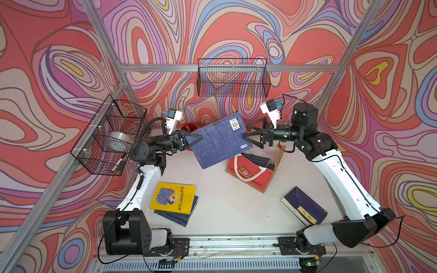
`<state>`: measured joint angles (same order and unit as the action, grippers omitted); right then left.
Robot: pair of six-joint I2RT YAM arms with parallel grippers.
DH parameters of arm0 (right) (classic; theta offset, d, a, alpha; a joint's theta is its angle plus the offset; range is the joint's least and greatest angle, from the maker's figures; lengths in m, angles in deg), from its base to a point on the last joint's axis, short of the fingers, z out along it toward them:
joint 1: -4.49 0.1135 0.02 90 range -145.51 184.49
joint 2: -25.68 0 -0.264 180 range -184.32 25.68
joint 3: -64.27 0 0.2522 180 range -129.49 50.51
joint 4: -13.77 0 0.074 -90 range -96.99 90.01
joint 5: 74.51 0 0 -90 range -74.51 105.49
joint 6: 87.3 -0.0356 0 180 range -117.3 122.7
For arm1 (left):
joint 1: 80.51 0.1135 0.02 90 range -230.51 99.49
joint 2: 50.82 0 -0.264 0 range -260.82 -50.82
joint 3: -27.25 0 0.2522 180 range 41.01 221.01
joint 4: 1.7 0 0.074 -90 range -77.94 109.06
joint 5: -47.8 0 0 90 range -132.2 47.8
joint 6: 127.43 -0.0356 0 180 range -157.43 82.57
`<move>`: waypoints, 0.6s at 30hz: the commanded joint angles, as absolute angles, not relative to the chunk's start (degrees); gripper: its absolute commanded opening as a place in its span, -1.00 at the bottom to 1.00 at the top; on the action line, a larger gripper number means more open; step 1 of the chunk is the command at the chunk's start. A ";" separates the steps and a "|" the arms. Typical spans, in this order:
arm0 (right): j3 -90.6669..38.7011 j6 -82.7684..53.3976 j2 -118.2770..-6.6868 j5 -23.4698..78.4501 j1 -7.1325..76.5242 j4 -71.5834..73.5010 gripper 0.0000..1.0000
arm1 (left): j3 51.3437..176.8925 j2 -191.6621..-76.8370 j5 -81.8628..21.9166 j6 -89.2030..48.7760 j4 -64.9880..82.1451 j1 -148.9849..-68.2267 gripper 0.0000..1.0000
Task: Put the books into the canvas bag
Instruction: Pick up the book from the center of the board.
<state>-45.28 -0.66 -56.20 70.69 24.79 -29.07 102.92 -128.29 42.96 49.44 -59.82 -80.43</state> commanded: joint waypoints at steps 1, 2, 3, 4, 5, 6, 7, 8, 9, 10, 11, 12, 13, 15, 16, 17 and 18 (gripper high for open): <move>-44.07 -0.99 -57.17 78.61 25.14 -25.79 0.97 | 105.61 -128.59 42.34 51.69 -65.72 -81.34 -1.00; -44.15 -0.99 -57.71 80.12 25.10 -25.60 0.97 | 105.69 -128.60 42.68 51.62 -65.70 -81.67 -1.00; -44.24 -1.32 -58.34 81.32 25.10 -25.05 0.92 | 105.70 -128.68 43.17 51.56 -65.78 -82.10 -1.00; -44.31 -1.92 -58.86 82.72 25.14 -24.29 0.84 | 105.79 -128.69 43.65 51.45 -65.80 -82.49 -1.00; -44.53 -2.37 -59.23 83.55 25.14 -23.76 0.74 | 105.73 -128.75 43.70 51.51 -65.78 -82.53 -1.00; -44.50 -3.36 -59.53 84.65 25.14 -22.50 0.58 | 105.38 -128.69 43.67 51.51 -65.80 -82.53 -1.00; -44.64 -3.76 -59.73 85.46 25.10 -21.98 0.39 | 105.14 -128.61 43.74 51.30 -65.77 -82.53 -1.00; -44.77 -4.29 -59.68 85.96 25.15 -21.42 0.22 | 104.97 -128.71 43.72 51.25 -65.78 -82.53 -1.00; -44.66 -5.08 -59.68 86.23 25.14 -20.76 0.03 | 104.88 -128.78 43.71 51.27 -65.80 -82.52 -1.00; -44.96 -5.46 -59.91 86.47 25.15 -20.94 -0.22 | 104.82 -128.93 43.58 51.25 -65.79 -82.48 -1.00; -45.19 -5.75 -60.05 86.65 25.14 -21.06 -0.45 | 104.91 -129.08 43.58 51.25 -65.76 -82.53 -1.00; -45.43 -5.91 -60.23 86.64 25.10 -21.60 -0.69 | 104.99 -129.28 43.46 51.18 -65.78 -82.53 -1.00; -45.68 -6.07 -60.24 86.34 25.13 -22.38 -0.97 | 105.17 -129.54 43.18 50.95 -65.69 -82.52 -1.00; -45.42 -7.23 -59.86 84.84 25.13 -22.79 -1.00 | 105.68 -130.54 42.43 50.78 -65.68 -82.53 -1.00; -45.23 -7.42 -59.59 83.83 25.14 -23.34 -1.00 | 106.07 -131.38 41.95 50.29 -65.10 -82.44 -1.00; -44.87 -8.49 -58.92 81.88 25.10 -23.14 -1.00 | 106.27 -132.26 41.47 49.62 -64.40 -82.40 -0.88; -44.48 -10.23 -58.11 77.94 24.71 -23.15 -1.00 | 106.40 -133.38 40.86 48.97 -63.88 -82.44 -0.29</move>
